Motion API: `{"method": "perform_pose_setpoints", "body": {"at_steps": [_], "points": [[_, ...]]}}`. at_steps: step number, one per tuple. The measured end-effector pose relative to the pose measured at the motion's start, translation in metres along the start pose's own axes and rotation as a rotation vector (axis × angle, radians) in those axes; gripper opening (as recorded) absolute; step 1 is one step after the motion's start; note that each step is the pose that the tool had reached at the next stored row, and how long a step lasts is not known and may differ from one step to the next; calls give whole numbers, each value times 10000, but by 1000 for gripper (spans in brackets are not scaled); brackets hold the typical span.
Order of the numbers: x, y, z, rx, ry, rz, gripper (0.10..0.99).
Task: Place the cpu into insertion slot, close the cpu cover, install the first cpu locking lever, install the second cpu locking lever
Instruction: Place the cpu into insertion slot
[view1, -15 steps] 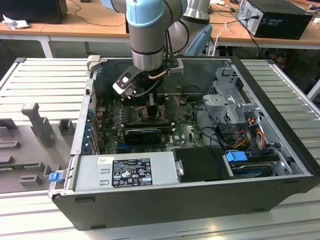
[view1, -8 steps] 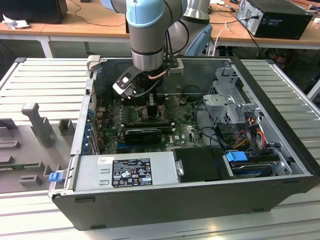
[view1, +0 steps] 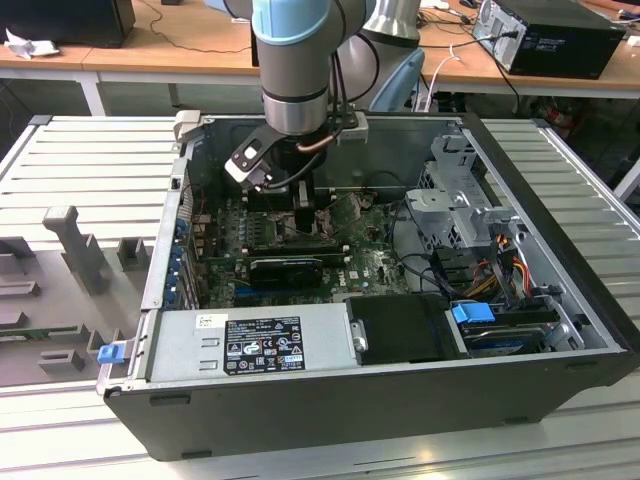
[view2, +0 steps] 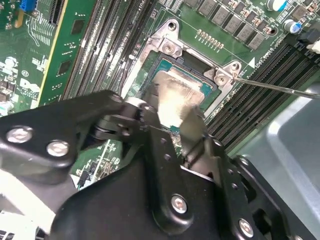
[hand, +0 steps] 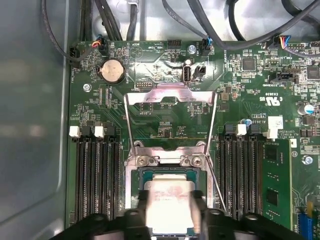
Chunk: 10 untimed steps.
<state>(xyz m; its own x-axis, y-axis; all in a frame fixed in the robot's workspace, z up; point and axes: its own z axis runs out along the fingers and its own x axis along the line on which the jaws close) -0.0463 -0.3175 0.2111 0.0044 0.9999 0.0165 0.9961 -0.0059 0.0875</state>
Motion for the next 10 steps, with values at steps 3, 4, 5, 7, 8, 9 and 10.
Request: {"method": "perform_pose_setpoints", "body": {"at_steps": [3, 4, 5, 7, 8, 9, 10], "points": [[0, 1, -10, 2, 1, -1, 337], [0, 1, -20, 5, -1, 0, 216], [0, 2, -30, 5, 0, 0, 106], [1, 4, -49, 5, -1, 1, 106], [1, 5, -56, 5, -1, 0, 106], [1, 5, -64, 4, 0, 0, 106], [1, 7, -76, 4, 0, 0, 106]]}}
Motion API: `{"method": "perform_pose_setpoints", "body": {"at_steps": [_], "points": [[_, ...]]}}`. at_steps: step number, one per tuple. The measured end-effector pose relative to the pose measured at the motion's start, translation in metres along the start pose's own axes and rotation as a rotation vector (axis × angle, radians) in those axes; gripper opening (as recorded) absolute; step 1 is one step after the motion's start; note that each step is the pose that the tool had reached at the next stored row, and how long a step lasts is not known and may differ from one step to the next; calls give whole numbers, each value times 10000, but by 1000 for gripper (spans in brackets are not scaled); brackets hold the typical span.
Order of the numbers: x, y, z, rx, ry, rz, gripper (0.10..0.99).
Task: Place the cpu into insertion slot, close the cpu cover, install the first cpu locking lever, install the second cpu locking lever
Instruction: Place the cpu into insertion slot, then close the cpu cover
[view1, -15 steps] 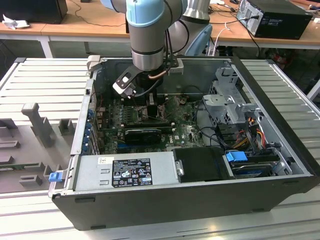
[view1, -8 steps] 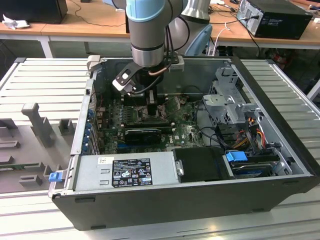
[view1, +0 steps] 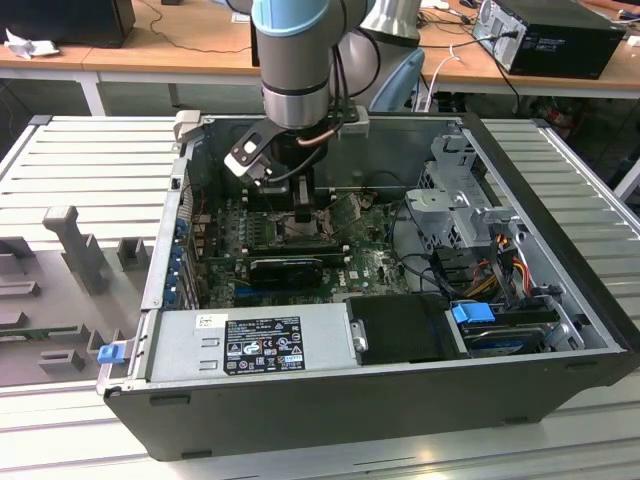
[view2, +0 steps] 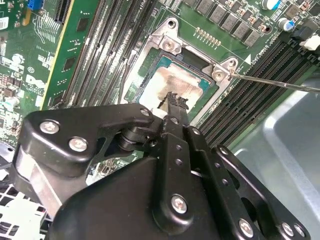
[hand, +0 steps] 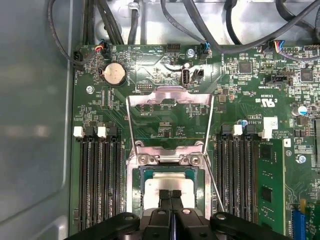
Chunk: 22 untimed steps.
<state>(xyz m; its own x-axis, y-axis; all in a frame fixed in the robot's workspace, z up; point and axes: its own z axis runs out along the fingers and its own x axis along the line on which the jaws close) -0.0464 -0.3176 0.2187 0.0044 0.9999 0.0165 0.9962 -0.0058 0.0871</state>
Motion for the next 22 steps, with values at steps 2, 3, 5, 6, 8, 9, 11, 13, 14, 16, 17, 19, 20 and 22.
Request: {"method": "perform_pose_setpoints", "body": {"at_steps": [2, 3, 5, 6, 8, 9, 11, 13, 14, 16, 17, 19, 20, 22], "points": [[1, 3, -39, 6, 0, 0, 106], [1, 4, -50, 6, 0, 0, 106], [0, 25, -137, 10, 1, 0, 106], [-7, 75, -133, 11, -1, 0, 106], [-7, 104, -130, 11, 0, 1, 106], [-11, 135, -127, 16, 4, 1, 106], [-13, 166, -126, 30, 14, 2, 106], [-13, 168, -146, 38, 15, 2, 106], [-13, 171, -182, 40, 15, 2, 106], [-6, 182, -298, 40, 15, 0, 106], [-5, 186, -346, 40, 20, 3, 106], [-5, 192, -384, 40, 27, 3, 106], [-4, 193, -391, 38, 32, 3, 106], [-4, 192, -392, 39, 34, 3, 106]]}}
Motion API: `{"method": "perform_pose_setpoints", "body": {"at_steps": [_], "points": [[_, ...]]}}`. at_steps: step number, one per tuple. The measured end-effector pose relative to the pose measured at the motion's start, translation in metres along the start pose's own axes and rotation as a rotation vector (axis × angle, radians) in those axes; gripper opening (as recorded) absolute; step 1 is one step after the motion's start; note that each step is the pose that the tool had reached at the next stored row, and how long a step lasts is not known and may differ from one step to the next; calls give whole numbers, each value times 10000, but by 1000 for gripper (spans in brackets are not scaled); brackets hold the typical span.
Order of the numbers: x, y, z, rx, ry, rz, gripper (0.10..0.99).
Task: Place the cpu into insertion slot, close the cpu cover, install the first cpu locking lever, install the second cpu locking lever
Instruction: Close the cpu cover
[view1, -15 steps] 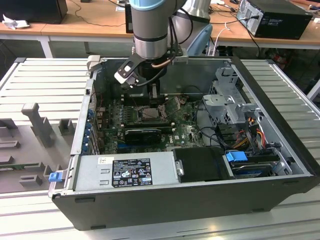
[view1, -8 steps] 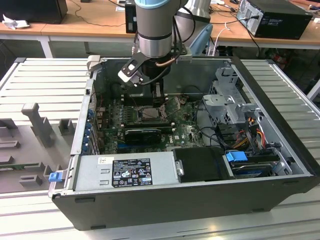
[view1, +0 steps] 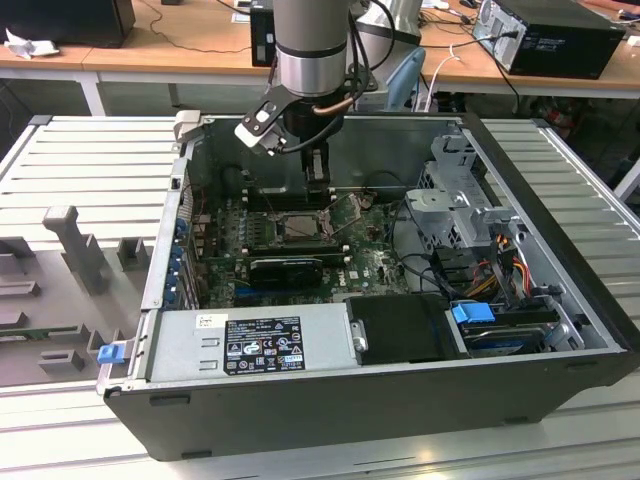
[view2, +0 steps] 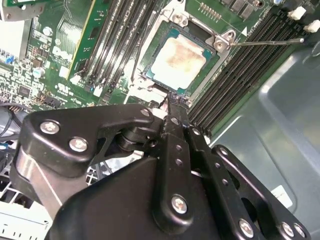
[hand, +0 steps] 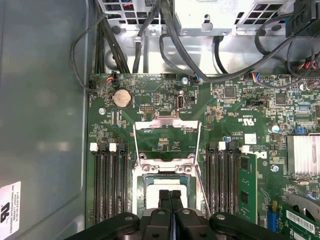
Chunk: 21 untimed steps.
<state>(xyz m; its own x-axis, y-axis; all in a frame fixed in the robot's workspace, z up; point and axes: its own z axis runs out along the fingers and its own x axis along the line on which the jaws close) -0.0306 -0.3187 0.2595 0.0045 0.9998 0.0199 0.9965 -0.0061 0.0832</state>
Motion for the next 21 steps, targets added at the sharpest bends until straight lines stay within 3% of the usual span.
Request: {"method": "perform_pose_setpoints", "body": {"at_steps": [13, 16, 21], "points": [[0, -1, -4, 2, -2, -1, 106], [1, 4, -48, 0, 1, 0, 106], [2, 127, -39, 1, 0, 0, 106]]}}
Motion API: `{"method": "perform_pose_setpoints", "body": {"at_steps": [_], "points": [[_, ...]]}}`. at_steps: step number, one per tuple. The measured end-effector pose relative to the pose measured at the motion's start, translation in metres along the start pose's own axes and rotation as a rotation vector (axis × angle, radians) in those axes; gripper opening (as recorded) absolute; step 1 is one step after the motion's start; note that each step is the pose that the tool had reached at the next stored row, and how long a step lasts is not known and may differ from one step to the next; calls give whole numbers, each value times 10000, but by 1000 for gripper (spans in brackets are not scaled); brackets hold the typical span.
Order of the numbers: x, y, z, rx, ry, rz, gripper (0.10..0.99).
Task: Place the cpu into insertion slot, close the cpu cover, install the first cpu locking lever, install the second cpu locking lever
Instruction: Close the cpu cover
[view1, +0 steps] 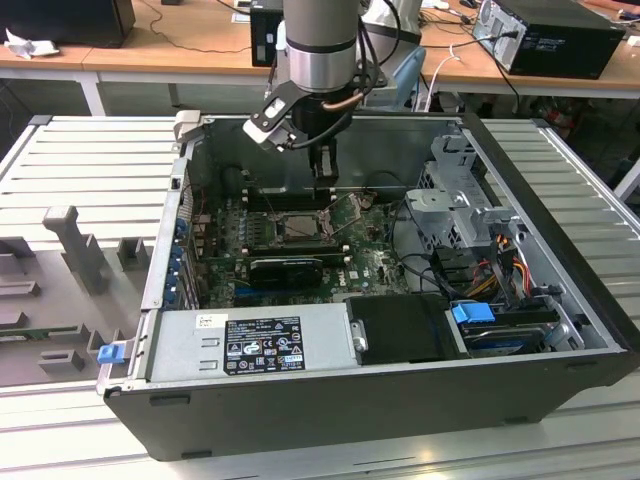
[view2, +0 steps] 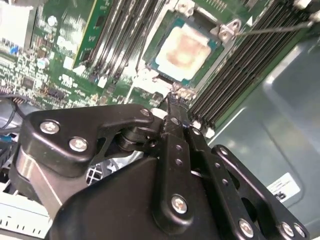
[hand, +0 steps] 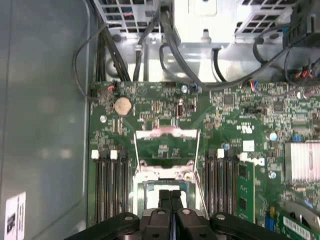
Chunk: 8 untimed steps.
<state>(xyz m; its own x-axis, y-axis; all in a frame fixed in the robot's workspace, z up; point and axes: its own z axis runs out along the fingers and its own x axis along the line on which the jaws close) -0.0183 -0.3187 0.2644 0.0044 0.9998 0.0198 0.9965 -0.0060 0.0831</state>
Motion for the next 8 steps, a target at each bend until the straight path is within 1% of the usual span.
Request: {"method": "perform_pose_setpoints", "body": {"at_steps": [2, 4, 5, 8], "points": [[0, 82, 8, -1, 0, 0, 106], [1, 219, 30, 18, 1, 1, 106], [1, 284, 55, 24, -1, 0, 106], [0, 413, 100, 52, -1, 1, 106]]}}
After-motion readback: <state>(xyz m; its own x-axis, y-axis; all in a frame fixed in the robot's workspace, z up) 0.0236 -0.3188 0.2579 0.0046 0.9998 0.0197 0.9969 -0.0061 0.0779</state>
